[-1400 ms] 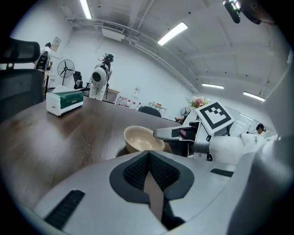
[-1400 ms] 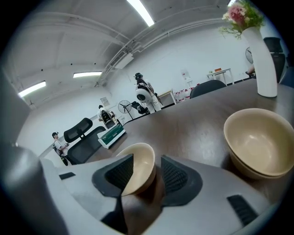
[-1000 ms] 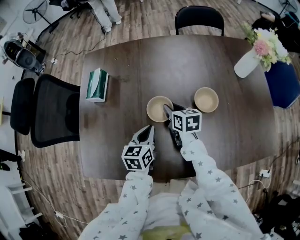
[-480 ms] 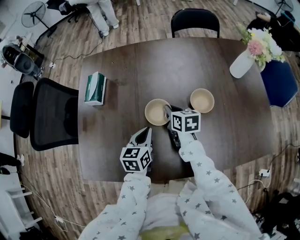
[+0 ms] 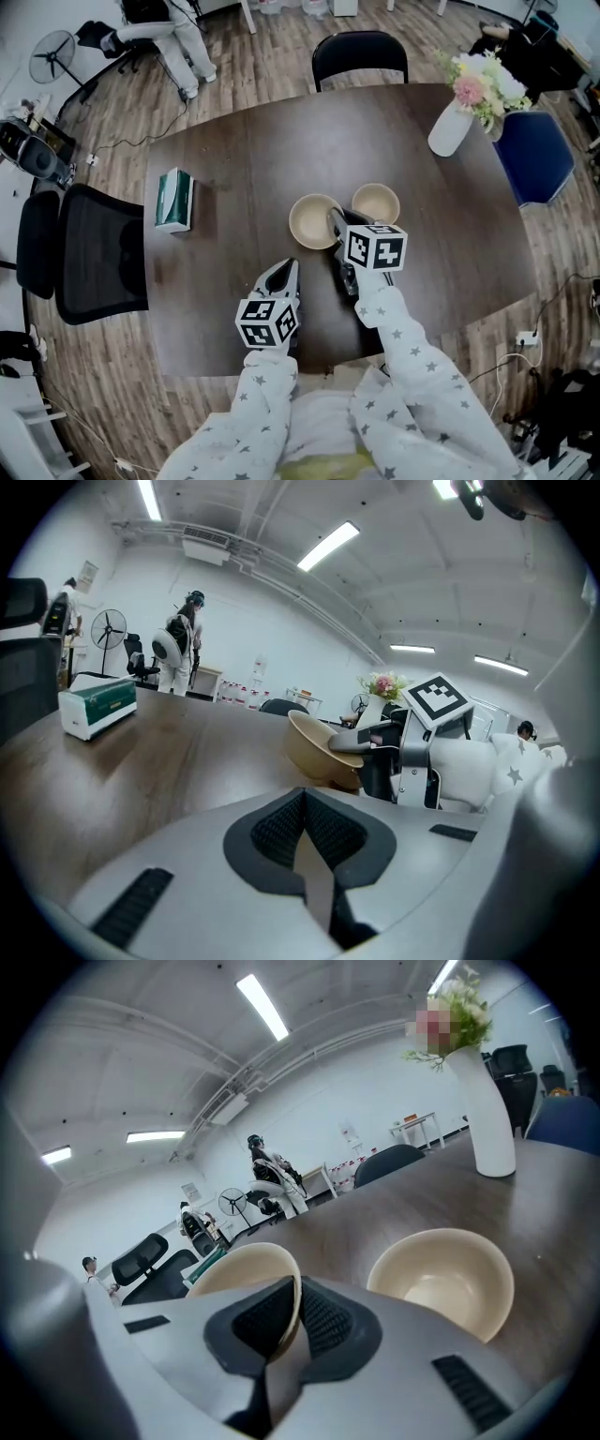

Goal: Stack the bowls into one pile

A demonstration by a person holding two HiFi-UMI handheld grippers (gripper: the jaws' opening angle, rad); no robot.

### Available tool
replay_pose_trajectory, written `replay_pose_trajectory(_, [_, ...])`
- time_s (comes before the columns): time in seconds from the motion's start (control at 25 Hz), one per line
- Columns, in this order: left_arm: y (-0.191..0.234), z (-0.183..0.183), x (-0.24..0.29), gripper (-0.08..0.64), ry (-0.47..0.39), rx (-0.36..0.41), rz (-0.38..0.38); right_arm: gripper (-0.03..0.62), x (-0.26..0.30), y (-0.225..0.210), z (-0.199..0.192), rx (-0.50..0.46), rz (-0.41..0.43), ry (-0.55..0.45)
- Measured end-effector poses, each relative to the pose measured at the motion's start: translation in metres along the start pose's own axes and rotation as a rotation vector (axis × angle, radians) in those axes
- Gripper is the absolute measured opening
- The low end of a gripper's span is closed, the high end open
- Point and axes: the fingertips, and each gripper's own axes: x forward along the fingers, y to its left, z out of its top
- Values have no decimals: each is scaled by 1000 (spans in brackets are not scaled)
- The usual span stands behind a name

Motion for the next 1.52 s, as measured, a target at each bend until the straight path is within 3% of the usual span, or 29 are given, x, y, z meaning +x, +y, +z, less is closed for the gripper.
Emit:
replay_pose_trajectory(0.36, [-37, 2, 21, 26, 9, 39, -75, 35, -47, -56, 30, 83, -139, -151])
replay_pose_trajectory(0.64, [-57, -3, 34, 26, 35, 56, -114, 35, -69, -96, 34, 145, -246, -198])
replay_pose_trajectory(1.04, [-78, -11, 48, 26, 65, 80, -156, 35, -75, -132, 33, 162, -342, -196])
replay_pose_trajectory(1.52, [-82, -16, 57, 26, 89, 81, -151, 35, -57, -149, 30, 102, -352, -139])
